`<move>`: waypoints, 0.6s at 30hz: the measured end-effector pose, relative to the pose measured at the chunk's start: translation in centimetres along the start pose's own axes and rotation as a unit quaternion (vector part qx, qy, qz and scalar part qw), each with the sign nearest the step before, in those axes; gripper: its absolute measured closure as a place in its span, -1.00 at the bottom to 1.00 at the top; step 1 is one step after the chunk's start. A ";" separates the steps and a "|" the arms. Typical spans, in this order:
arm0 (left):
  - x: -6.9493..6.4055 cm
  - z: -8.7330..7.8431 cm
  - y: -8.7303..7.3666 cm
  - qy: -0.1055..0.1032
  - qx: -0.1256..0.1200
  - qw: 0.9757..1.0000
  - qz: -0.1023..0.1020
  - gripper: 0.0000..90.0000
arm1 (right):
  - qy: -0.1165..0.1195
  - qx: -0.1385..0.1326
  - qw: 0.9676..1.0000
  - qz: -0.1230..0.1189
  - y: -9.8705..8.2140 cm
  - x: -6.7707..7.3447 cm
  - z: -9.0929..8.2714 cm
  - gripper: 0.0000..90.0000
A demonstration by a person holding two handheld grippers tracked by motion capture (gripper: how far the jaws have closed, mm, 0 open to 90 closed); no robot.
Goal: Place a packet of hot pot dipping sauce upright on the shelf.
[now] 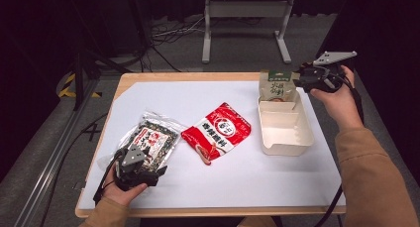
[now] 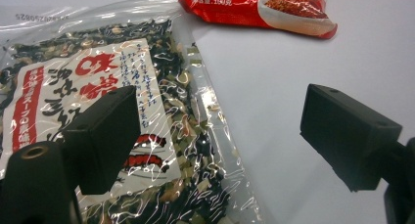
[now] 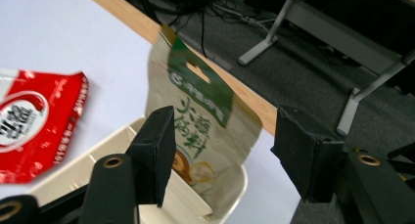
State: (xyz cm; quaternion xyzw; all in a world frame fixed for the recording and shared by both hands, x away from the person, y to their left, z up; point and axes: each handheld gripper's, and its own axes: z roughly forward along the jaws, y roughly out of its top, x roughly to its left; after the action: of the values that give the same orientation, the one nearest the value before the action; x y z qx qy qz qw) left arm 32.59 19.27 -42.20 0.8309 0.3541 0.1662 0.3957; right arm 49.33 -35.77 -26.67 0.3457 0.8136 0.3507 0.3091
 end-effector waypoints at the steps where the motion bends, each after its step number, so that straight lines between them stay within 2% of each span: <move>1: 0.0 0.0 0.0 0.000 0.000 1.000 0.000 -0.66 | 0.000 0.000 1.000 0.000 0.0 0.0 0.0 -0.14; 2: 0.0 0.1 0.1 -0.002 0.002 1.000 0.000 -0.66 | 0.003 -0.003 1.000 0.002 0.1 0.3 -0.2 -0.15; 3: 0.0 0.2 0.2 -0.003 0.001 1.000 0.002 -0.66 | 0.013 -0.012 1.000 0.018 0.4 1.1 -0.7 -0.18; 6: 0.0 0.4 0.3 -0.004 0.002 1.000 0.005 -0.66 | 0.017 -0.017 0.999 0.029 0.6 1.9 -1.2 -0.21; 10: 0.0 0.5 0.6 -0.007 0.000 1.000 0.006 -0.66 | 0.047 -0.041 0.996 0.062 1.2 3.7 -2.3 -0.20; 11: -0.1 0.6 0.6 -0.006 -0.002 1.000 0.001 -0.66 | 0.056 -0.048 0.995 0.065 1.3 4.1 -2.5 -0.18; 12: 0.0 0.6 0.7 -0.005 -0.001 1.000 0.008 -0.66 | 0.066 -0.053 0.994 0.068 1.3 4.7 -2.6 -0.16; 14: -0.1 0.7 0.7 -0.007 0.000 1.000 0.007 -0.66 | 0.082 -0.058 0.992 0.076 1.4 5.6 -2.8 -0.16; 17: -0.1 0.7 0.7 -0.008 0.000 1.000 0.007 -0.66 | 0.093 -0.060 0.991 0.080 1.6 7.0 -3.0 -0.16; 18: -0.1 0.6 0.7 -0.008 0.001 1.000 0.009 -0.66 | 0.093 -0.060 0.991 0.080 1.6 7.0 -3.0 -0.16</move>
State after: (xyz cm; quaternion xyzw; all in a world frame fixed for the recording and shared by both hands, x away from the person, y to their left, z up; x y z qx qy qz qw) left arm 33.20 18.61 -42.08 0.8355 0.3438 0.1631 0.3965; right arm 43.63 -30.59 -25.52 0.3565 0.7860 0.4532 0.2228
